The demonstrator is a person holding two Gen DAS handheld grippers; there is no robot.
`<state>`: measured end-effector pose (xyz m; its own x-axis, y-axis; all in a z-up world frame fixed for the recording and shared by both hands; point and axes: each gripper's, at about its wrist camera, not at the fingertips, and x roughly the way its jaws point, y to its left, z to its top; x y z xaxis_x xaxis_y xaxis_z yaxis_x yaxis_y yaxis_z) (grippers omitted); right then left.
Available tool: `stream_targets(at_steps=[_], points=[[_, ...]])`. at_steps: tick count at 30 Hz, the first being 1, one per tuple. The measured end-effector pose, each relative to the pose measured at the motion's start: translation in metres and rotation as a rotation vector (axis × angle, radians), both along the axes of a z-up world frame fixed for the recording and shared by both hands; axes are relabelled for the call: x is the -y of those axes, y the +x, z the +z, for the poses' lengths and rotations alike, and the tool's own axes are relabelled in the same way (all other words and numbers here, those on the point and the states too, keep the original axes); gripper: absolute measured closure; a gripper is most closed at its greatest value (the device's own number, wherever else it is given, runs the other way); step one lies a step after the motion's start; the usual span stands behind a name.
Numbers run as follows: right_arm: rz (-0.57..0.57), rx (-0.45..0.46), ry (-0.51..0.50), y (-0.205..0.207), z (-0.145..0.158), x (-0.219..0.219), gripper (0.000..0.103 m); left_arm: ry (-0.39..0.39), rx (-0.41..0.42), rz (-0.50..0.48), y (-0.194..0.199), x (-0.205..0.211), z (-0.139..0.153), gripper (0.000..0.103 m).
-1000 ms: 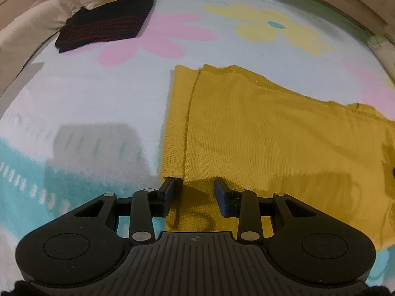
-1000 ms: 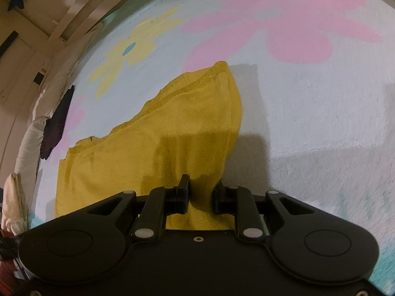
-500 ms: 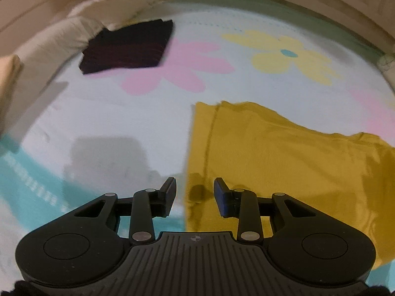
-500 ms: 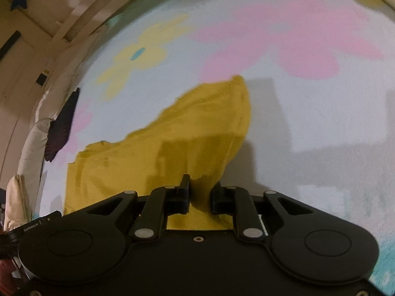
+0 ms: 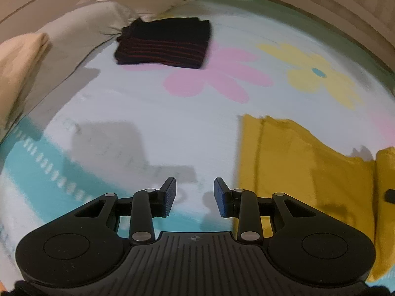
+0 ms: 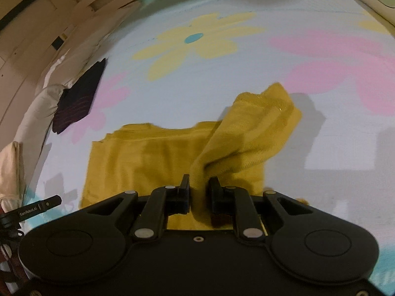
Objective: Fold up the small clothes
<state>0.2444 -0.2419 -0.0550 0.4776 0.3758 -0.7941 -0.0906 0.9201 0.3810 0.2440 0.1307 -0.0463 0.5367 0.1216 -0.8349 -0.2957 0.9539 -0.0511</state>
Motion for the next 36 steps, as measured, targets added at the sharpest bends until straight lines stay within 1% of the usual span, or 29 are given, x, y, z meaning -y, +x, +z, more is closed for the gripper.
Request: stream_targets(at_steps=[6,13,14,15,18,19,21,23,25,29,30,32,33,34,36], points=[[0.048,-0.011,0.031,0.006,0.004,-0.048,0.079,-0.03,0.002,0.035,-0.003,-0.021,0.002,0.07],[0.099,-0.019,0.014,0.008,0.005,-0.105,0.081,-0.052,0.012,0.045,-0.008,-0.034,0.005,0.07],[0.104,-0.019,0.012,0.008,0.005,-0.112,0.082,-0.055,0.013,0.046,-0.009,-0.035,0.005,0.07],[0.105,-0.02,0.011,0.008,0.005,-0.118,0.085,-0.057,0.014,0.047,-0.01,-0.036,0.005,0.07],[0.116,-0.017,0.009,0.007,0.005,-0.135,0.086,-0.058,0.014,0.046,-0.012,-0.037,0.006,0.07],[0.123,-0.015,0.007,0.007,0.005,-0.141,0.097,-0.058,0.013,0.045,-0.012,-0.037,0.006,0.07],[0.136,-0.025,0.044,0.007,0.004,-0.152,0.097,-0.059,0.011,0.039,-0.013,-0.037,0.006,0.07],[0.157,-0.025,0.05,0.006,0.005,-0.162,0.097,-0.069,0.011,0.023,-0.014,-0.037,0.005,0.07],[0.167,0.005,0.048,0.004,0.008,-0.169,0.088,-0.09,0.011,-0.005,-0.015,-0.036,0.004,0.07],[0.122,0.041,0.039,0.001,0.018,-0.152,0.087,-0.161,0.028,-0.042,-0.014,-0.031,0.005,0.07],[0.112,0.05,0.026,0.0,0.02,-0.147,0.085,-0.184,0.034,-0.057,-0.013,-0.027,0.005,0.07],[0.098,0.066,-0.01,-0.004,0.023,-0.131,0.067,-0.229,0.042,-0.099,-0.01,-0.018,0.005,0.07],[0.093,0.069,-0.021,-0.007,0.023,-0.123,0.051,-0.25,0.045,-0.118,-0.008,-0.012,0.003,0.07],[0.088,0.07,-0.027,-0.01,0.022,-0.113,0.046,-0.275,0.047,-0.134,-0.006,-0.007,0.002,0.07],[0.084,0.079,-0.055,-0.018,0.021,-0.098,0.046,-0.341,0.047,-0.153,-0.001,0.003,-0.002,0.07]])
